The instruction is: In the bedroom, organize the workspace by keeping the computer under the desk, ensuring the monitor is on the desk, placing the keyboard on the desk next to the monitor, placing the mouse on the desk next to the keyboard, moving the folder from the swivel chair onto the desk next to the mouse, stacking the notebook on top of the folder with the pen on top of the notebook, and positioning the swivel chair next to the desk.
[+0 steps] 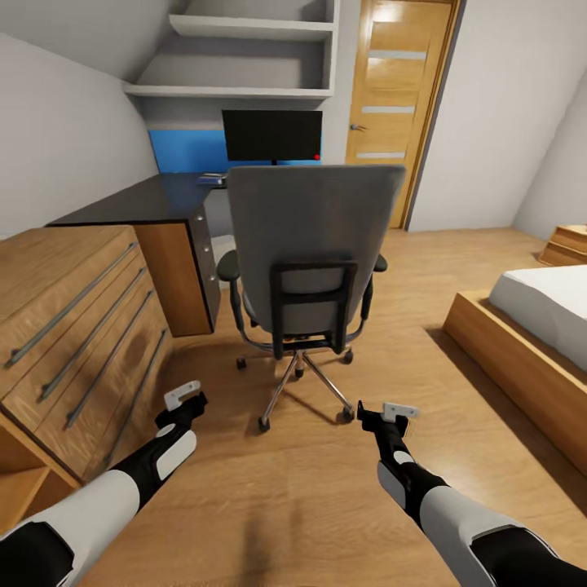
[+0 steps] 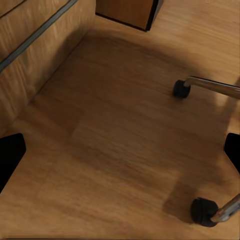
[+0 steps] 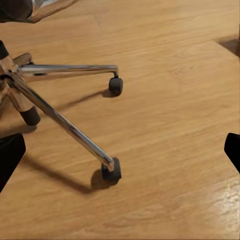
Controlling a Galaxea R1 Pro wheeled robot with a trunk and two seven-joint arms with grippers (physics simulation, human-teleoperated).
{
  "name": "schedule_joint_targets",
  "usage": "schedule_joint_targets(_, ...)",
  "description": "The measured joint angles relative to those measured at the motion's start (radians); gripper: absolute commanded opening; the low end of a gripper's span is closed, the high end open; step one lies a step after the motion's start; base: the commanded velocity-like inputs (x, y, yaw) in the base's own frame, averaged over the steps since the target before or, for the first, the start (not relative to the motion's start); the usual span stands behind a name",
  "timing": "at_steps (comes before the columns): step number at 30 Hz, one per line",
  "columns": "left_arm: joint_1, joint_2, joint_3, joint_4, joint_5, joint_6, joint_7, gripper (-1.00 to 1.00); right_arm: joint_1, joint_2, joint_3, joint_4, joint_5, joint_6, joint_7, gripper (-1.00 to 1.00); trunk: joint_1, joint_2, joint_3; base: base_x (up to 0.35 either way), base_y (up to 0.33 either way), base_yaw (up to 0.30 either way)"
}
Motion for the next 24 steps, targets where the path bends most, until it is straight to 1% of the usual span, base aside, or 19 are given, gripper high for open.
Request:
schedule_joint_targets(3,0.0,-0.014,-0.002,0.001,0.0,0.001,-0.001,1.0,0.0,0.0,0.0,0.0,0.0,0.0,0.0,1.0,0.0,0.0,0.0,-0.007,-0.007,0.269)
schedule_joint_targets(6,0.0,-0.032,-0.011,0.003,0.0,0.001,0.0,1.0,0.0,0.0,0.0,0.0,0.0,0.0,0.0,1.0,0.0,0.0,0.0,-0.004,-0.004,0.236)
schedule_joint_targets(7,0.0,-0.047,-0.025,0.005,0.001,0.001,0.0,1.0,0.0,0.0,0.0,0.0,0.0,0.0,0.0,1.0,0.0,0.0,0.0,-0.002,-0.01,0.207)
schedule_joint_targets(8,0.0,-0.054,-0.036,0.006,0.001,0.001,0.001,1.0,0.0,0.0,0.0,0.0,0.0,0.0,0.0,1.0,0.0,0.0,0.0,-0.002,-0.031,0.196)
schedule_joint_targets(12,0.0,-0.075,-0.092,0.01,0.001,0.002,0.002,1.0,0.0,0.0,0.0,0.0,0.0,0.0,0.0,1.0,0.0,0.0,0.0,-0.001,-0.133,0.131)
schedule_joint_targets(13,0.0,-0.082,-0.122,0.012,0.002,0.002,0.002,1.0,0.0,0.0,0.0,0.0,0.0,0.0,0.0,1.0,0.0,0.0,0.0,0.0,-0.227,0.061)
schedule_joint_targets(16,0.0,-0.096,-0.165,0.014,0.002,0.003,0.002,1.0,0.0,0.0,0.001,0.0,0.0,0.0,0.0,1.0,0.0,0.0,0.0,0.0,-0.262,0.035)
schedule_joint_targets(17,0.001,-0.116,-0.204,0.016,0.003,0.005,0.003,1.0,0.0,0.0,0.001,0.0,0.001,0.0,0.0,1.0,0.0,0.0,0.0,0.0,-0.291,0.013)
schedule_joint_targets(19,0.0,-0.128,-0.215,0.02,0.002,0.005,0.003,1.0,0.0,0.0,0.001,0.0,0.001,0.0,0.0,1.0,0.0,0.0,0.0,0.0,-0.297,0.008)
schedule_joint_targets(20,0.001,-0.139,-0.222,0.024,0.002,0.005,0.002,1.0,0.0,0.0,0.001,0.0,0.002,0.0,0.0,1.0,0.0,0.0,0.0,0.0,-0.302,0.005)
schedule_joint_targets(22,0.0,-0.15,-0.227,0.03,0.002,0.005,0.001,1.0,0.0,0.0,0.001,0.0,0.002,0.0,0.0,1.0,0.0,0.0,0.0,0.0,-0.247,0.003)
schedule_joint_targets(23,0.001,-0.176,-0.255,0.047,0.001,0.007,0.001,1.0,0.0,0.0,0.001,0.0,0.003,0.0,0.0,1.0,0.0,0.0,0.0,0.0,-0.153,0.001)
schedule_joint_targets(24,0.0,-0.18,-0.265,0.05,0.001,0.006,0.001,1.0,0.0,0.0,0.001,0.0,0.003,0.0,0.001,1.0,0.0,0.0,0.0,0.0,-0.122,0.001)
